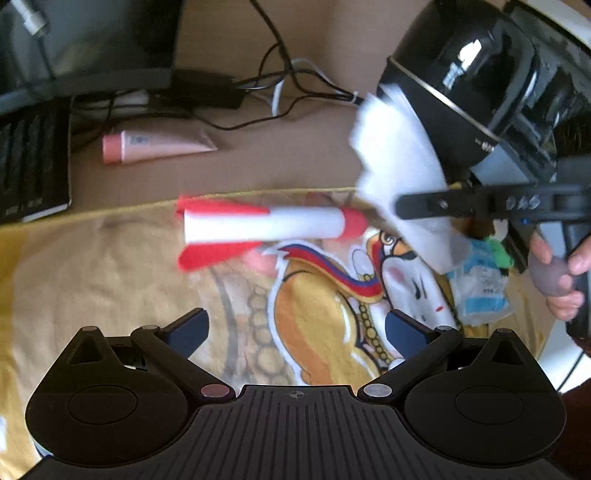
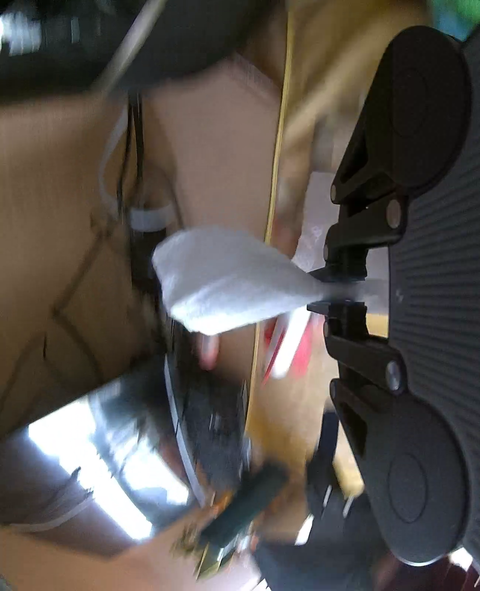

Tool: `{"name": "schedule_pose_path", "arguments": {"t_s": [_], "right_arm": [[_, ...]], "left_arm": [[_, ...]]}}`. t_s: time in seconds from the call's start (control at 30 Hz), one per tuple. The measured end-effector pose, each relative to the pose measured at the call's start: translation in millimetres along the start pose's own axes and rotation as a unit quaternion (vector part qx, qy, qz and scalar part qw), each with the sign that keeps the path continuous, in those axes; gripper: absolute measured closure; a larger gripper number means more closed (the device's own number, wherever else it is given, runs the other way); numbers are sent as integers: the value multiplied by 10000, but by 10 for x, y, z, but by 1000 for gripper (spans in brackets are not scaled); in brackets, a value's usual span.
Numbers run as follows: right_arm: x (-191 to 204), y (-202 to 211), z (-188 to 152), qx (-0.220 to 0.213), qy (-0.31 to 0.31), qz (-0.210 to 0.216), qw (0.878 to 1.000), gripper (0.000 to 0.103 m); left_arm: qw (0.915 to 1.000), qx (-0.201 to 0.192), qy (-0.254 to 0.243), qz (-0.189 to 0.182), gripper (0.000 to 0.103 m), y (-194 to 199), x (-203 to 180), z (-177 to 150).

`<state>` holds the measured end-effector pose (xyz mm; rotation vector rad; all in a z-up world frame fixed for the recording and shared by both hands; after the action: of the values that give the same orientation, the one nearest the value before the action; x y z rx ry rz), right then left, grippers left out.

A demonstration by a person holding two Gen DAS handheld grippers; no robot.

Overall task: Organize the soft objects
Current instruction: 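Wipe the rocket toy body with the cloth in the right gripper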

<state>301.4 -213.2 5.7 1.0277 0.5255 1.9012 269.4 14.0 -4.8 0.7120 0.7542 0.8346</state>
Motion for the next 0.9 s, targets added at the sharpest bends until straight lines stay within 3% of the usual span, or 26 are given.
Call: {"name": "schedule_pose_path", "arguments": {"t_s": [0.1, 0.2, 0.3, 0.53, 0.63, 0.7, 0.73, 0.8, 0.9], "right_arm": [[257, -320, 128, 126, -208, 731, 9970, 90], [394, -766, 163, 581, -415, 1006, 9924, 88], [279, -992, 111, 899, -679, 736, 9909, 88], [-287, -613, 43, 718, -1125, 180, 9909, 88], [-543, -403, 49, 558, -1303, -137, 9898, 88], [-674, -277, 25, 399, -1373, -322, 9892, 88], [-750, -175, 1, 293, -1429, -375, 9886, 88], [-837, 12, -66, 66, -1568, -397, 9868, 87], [-870, 237, -183, -251, -1655, -401, 9851, 87]], "left_arm": [[9989, 314, -222, 276, 0, -94, -41, 3], [9961, 513, -333, 630, 0, -166, -81, -26], [9941, 538, -378, 859, 0, -179, -112, -21], [9944, 387, -645, 739, 0, -168, -262, 116], [9922, 251, -1020, 672, 0, -182, -374, 207], [9848, 32, -1604, 659, 0, -175, -479, 266], [9753, -94, -2091, 707, 0, -184, -552, 290], [9407, -361, -3248, 912, 0, -214, -719, 301], [8506, -668, -5063, 1253, 0, -358, -881, 254]]}}
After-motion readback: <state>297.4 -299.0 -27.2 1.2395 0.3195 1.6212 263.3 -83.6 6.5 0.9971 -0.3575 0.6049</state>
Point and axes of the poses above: each gripper's, at about its wrist camera, not at the fingertips, and y roughly against the way its jaws point, x to its left, z to its top, the point moved 2 cm from there along -y, roughly the way its jaws point
